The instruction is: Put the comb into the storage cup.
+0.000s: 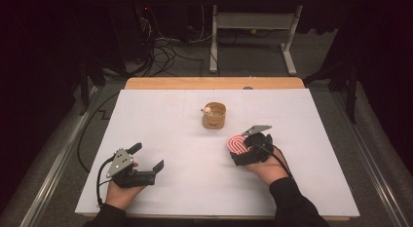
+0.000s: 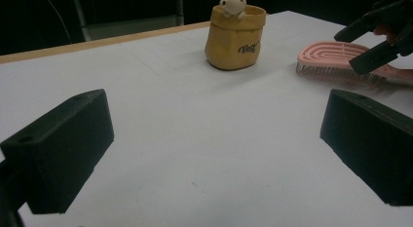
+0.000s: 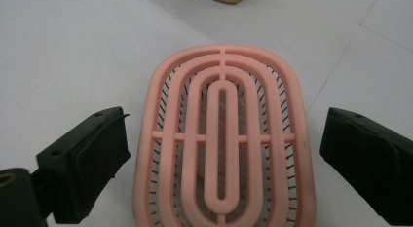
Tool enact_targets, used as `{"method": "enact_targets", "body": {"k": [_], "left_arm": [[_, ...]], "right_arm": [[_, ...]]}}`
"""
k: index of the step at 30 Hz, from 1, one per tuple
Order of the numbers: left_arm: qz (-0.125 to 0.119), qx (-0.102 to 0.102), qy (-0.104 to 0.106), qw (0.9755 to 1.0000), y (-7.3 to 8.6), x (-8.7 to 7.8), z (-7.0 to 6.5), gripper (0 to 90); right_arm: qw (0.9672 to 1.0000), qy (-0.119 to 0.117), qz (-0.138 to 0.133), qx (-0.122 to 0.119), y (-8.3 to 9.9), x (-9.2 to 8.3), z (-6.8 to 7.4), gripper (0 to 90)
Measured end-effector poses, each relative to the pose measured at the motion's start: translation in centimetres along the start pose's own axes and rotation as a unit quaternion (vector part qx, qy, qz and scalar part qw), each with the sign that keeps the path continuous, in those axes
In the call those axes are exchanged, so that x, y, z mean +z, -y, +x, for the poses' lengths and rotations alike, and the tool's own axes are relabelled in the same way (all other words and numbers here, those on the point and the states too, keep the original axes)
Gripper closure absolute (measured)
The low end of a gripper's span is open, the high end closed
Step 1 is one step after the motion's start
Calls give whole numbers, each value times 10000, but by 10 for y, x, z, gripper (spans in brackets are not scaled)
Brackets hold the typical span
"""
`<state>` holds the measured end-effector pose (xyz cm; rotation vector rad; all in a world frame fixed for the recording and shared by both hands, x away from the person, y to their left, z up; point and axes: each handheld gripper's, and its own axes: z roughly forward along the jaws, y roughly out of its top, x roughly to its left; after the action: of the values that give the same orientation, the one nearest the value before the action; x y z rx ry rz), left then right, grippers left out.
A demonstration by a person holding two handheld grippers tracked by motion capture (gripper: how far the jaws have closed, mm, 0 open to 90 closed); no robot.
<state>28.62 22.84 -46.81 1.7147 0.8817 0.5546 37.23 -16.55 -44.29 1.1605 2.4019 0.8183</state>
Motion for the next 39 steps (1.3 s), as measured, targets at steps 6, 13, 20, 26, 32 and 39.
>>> {"method": "enact_targets", "body": {"k": [6, 13, 20, 26, 32, 39], "left_arm": [[-31, -27, 3, 10000, 0, 0, 0, 0], [-42, -23, 5, 10000, -1, 1, 0, 0], [-64, -38, 1, 10000, -1, 0, 0, 0], [-92, -36, -8, 10000, -1, 0, 0, 0], [-100, -39, -14, 9999, -1, -1, 1, 0], [-105, -44, -18, 9999, -1, -1, 1, 0]], "right_arm": [[9999, 0, 170, -31, 1, 3, 1, 84], [9997, 30, 228, -23, 4, 2, 1, 136], [9996, 13, 280, -8, 3, 2, 1, 172], [9995, 3, 325, -46, 2, 3, 1, 188], [9992, 30, 395, -84, 0, 5, 1, 185], [9992, 33, 392, -81, 1, 5, 2, 195]]}}
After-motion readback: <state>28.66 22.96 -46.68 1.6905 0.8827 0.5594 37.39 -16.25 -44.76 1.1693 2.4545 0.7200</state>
